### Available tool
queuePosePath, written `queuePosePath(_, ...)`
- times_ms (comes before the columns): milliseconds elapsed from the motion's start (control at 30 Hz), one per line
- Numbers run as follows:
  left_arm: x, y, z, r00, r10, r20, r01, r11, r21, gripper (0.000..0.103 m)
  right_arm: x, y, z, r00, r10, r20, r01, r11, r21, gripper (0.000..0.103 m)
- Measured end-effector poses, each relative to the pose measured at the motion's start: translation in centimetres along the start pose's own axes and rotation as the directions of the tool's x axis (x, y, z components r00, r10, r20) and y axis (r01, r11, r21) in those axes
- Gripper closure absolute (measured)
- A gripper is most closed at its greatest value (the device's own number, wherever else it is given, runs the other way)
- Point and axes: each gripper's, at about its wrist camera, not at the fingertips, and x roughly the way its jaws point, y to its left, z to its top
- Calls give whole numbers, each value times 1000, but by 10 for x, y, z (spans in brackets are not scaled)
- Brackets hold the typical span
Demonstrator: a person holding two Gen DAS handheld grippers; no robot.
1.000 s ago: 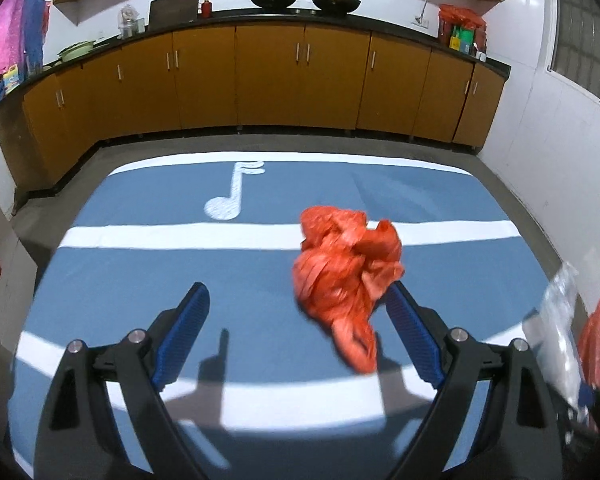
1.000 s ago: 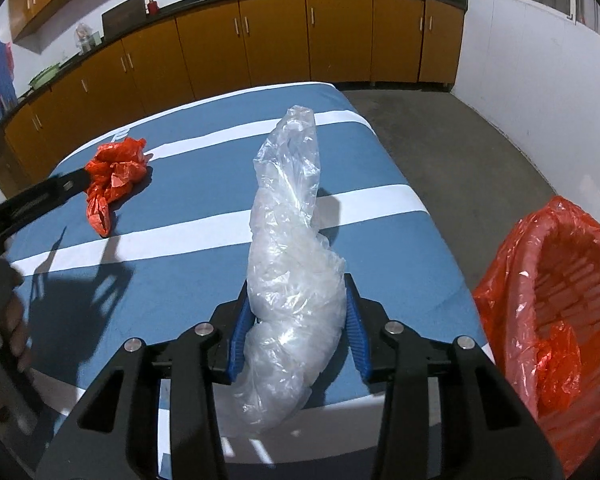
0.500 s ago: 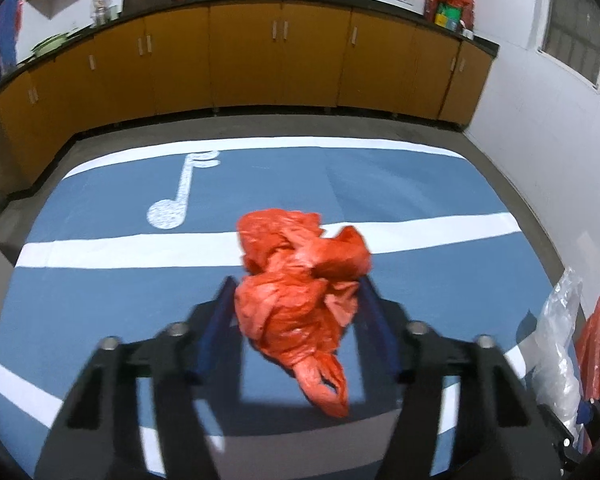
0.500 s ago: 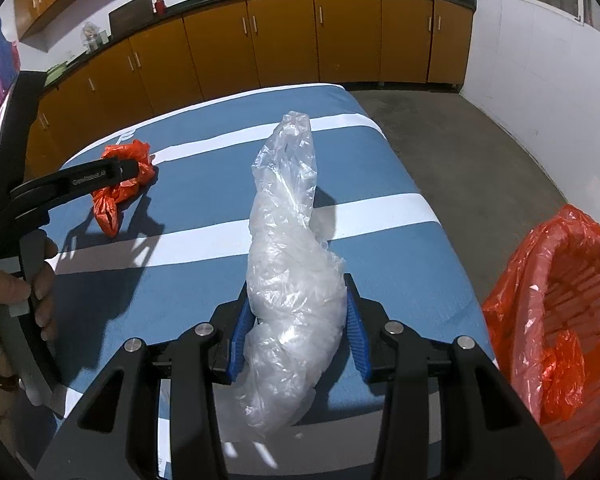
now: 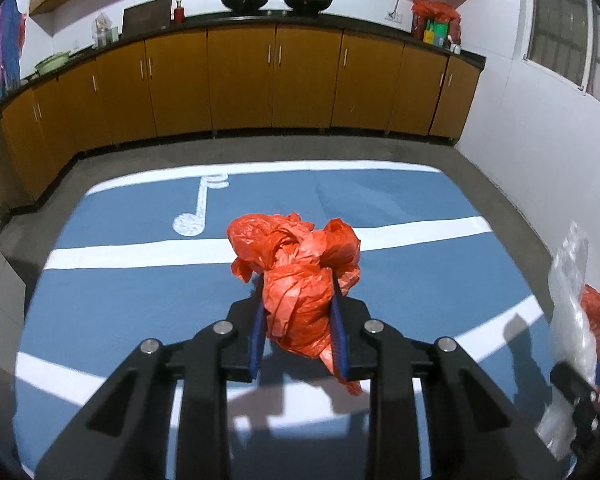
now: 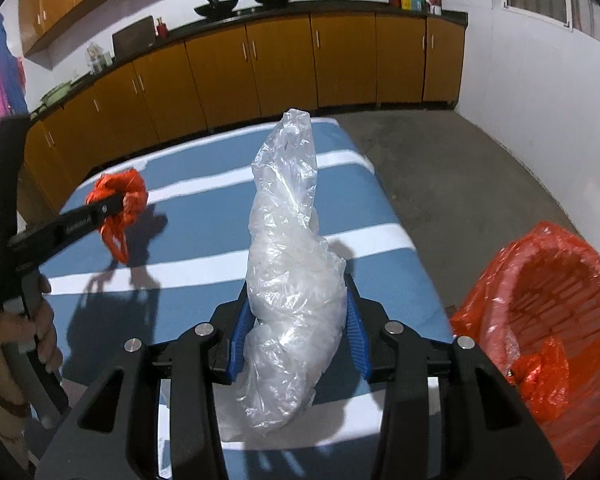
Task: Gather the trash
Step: 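Carry the red bag and clear bag over the red basket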
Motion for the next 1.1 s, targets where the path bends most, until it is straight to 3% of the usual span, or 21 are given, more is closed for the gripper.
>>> queuePosePath(533, -125, -20, -7, 988, -46, 145, 39, 998, 56, 75, -87, -7, 9, 987, -3, 163, 3, 1000, -2, 61)
queuePosePath(1100, -181, -59, -20, 979, -117, 167, 96, 987, 127, 75, -143, -46, -2, 968, -57, 246, 41, 997, 73, 61)
